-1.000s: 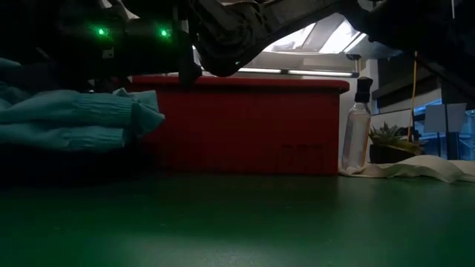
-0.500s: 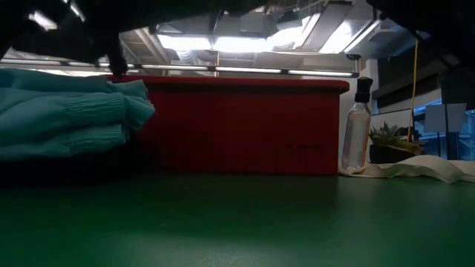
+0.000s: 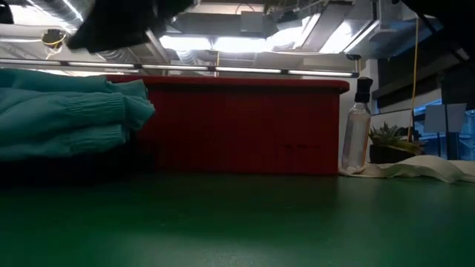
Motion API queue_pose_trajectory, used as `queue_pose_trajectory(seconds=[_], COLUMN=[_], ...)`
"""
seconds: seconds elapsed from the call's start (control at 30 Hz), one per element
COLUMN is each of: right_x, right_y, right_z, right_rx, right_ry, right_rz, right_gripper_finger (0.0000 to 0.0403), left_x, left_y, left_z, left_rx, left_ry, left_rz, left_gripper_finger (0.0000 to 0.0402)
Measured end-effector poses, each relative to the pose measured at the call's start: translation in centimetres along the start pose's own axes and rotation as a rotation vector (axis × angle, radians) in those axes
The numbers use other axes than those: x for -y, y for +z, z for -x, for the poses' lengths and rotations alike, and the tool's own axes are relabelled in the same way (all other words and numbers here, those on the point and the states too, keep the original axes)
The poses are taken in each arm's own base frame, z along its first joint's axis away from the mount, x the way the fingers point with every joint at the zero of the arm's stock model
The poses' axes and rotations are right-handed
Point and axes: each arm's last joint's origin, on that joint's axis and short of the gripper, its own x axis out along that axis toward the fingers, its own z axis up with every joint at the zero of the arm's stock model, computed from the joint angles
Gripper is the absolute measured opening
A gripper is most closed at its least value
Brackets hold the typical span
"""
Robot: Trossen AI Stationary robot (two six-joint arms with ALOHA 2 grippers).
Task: Fold Laundry from Bin
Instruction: Stack the folded blue shorts on top of the folded black shorts
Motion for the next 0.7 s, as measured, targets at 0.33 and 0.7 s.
queue_pose_trajectory(seconds=[0.33,0.7], right_x=[0.0,-0.1], right_y=[-0.4,-0.6], right_z=[-0.6,-0.7], right_rx=[0.042,0.021], right_ry=[-0.032,-0.021], right_rz=[0.173,0.215], right_gripper_finger=[0.0276,0.0276], left_x=[0.8,3.4], left_y=[-2.7,-5.1], left_z=[-1.8,-2.4], left_rx=[0.007,-0.066], left_ry=[0.068,-0.064], left_rz=[0.077,0.279], left_gripper_finger=[0.0127,0.0127])
